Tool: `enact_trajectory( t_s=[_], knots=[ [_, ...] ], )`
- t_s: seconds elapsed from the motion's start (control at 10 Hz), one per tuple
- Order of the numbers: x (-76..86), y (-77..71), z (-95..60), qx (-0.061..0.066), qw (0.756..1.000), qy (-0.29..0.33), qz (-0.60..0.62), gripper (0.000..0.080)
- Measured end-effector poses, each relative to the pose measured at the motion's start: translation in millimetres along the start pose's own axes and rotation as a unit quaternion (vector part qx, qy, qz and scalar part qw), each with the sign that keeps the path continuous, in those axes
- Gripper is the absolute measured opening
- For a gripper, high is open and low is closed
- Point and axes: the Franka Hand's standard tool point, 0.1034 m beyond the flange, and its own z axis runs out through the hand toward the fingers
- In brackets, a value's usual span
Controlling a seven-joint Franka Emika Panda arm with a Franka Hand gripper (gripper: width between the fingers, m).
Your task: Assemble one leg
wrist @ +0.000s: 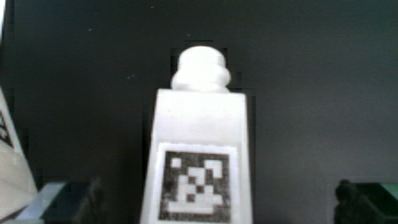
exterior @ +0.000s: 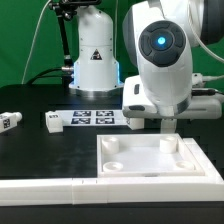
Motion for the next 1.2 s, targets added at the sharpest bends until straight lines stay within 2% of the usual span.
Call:
enact_trajectory(
  t_s=[0.3,0.5,0.6,1.1,1.2],
  knots=[
    [1.2,5.3,1.4,0.001,1.000,-0.004,0.024,0.0649],
    [3.0,10.1,0.6,0.002,0.999,-0.004,0.033,0.0388],
    [2.8,9.7,0.8,0.001,0.999,-0.003,0.032,0.0289],
    [2.9,9.7,0.8,0.001,0.999,-0.003,0.031,0.0290],
    [-1.0,10.0,-4.6,0.001,0.999,-0.012,0.031,0.0290]
  ],
)
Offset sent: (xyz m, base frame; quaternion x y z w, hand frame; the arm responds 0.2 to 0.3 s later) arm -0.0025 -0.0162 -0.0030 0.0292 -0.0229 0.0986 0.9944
